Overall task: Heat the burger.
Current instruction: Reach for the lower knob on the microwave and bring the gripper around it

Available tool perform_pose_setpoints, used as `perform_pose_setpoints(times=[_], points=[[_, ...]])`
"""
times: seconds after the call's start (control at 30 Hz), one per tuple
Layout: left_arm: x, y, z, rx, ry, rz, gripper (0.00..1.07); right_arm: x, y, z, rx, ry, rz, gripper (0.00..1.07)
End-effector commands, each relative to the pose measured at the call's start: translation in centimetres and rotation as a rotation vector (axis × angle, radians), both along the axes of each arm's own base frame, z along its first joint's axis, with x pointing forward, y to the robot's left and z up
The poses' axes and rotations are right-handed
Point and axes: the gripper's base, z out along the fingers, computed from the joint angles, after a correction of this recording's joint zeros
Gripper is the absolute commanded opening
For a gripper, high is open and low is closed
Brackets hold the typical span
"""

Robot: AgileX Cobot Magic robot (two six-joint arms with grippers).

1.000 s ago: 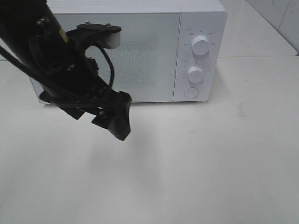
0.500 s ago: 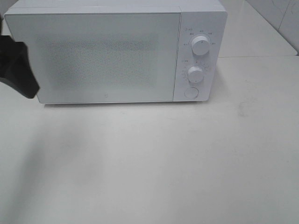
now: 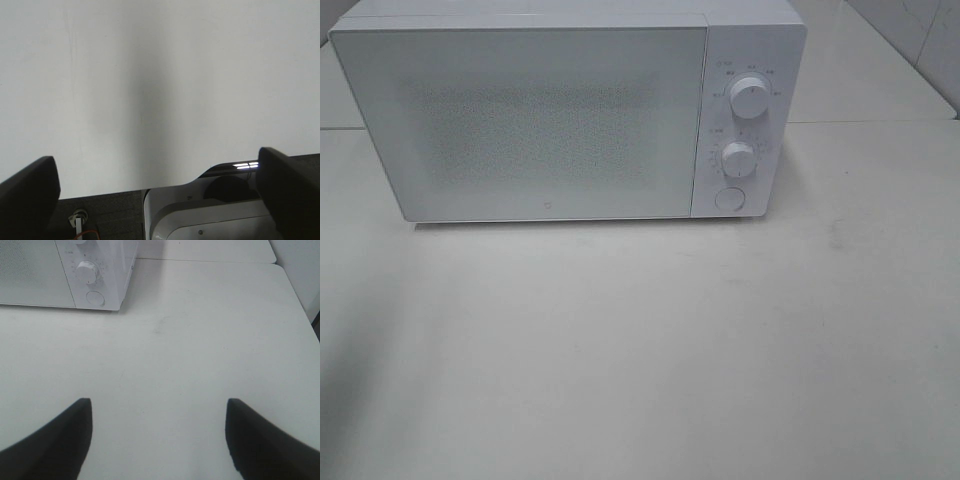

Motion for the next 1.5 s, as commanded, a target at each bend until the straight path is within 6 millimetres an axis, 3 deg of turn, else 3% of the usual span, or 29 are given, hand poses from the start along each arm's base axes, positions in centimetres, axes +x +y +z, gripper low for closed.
perform_pose_setpoints(times=[0.03,0.07,0.47,0.67,1.03,1.5], points=[[-2.1,0.1,-0.1,0.003,-0.043,0.01,1.01,-0.4,0.0,-0.1,0.008,-0.033,-0.01,0.73],[-3.3,0.2,-0.2,0.009,-0.069,0.01,1.01,-0.4,0.0,-0.1,0.008,-0.033,-0.01,0.73],[-10.2,0.7,-0.6,0.073,-0.324,0.01,1.01,-0.4,0.0,-0.1,0.008,-0.033,-0.01,0.73],[-12.5,0.7,-2.4,0.07,-0.418,0.022,1.01,-0.4,0.0,-0.1,0.007,-0.033,-0.01,0.73],[-17.1,0.9,-2.4,0.084,-0.755,0.045,1.01,-0.4,0.0,-0.1,0.008,-0.033,-0.01,0.73],[-17.3,0.9,-2.5,0.082,-0.768,0.047,1.01,-0.3,0.0,-0.1,0.008,-0.03,-0.01,0.73]])
